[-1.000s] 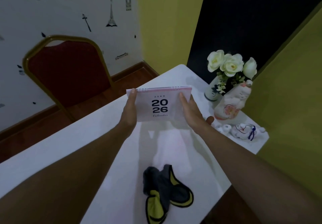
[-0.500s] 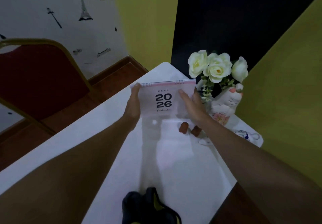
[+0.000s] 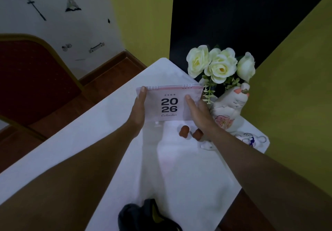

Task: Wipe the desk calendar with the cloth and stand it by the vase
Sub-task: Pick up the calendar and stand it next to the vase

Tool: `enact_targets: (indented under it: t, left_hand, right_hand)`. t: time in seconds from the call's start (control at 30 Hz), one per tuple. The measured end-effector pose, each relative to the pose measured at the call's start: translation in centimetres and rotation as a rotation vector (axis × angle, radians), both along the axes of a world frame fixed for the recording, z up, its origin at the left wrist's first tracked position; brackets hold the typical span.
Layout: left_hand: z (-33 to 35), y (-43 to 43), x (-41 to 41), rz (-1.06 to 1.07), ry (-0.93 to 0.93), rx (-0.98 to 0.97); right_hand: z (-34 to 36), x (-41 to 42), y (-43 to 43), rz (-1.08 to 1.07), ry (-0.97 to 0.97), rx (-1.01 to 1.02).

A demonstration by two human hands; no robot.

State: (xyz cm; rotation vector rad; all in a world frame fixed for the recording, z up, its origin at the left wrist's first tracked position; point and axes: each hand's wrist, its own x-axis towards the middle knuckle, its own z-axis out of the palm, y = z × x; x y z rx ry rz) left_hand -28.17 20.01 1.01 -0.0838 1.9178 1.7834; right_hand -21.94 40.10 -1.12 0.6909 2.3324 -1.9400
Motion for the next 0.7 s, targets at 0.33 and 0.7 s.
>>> enact_targets:
  t: [0.33, 0.7]
  left_hand:
    - [0.5, -0.5, -0.2, -0.107, -0.118, -0.046]
    - [1.6, -0.9, 0.7, -0.056, -0.060, -0.113]
  right_hand:
    - [0.2, 0.2, -0.5, 0.049, -0.066, 0.012]
    - [2.0, 1.0, -0.3, 0.043, -0.076, 0.059]
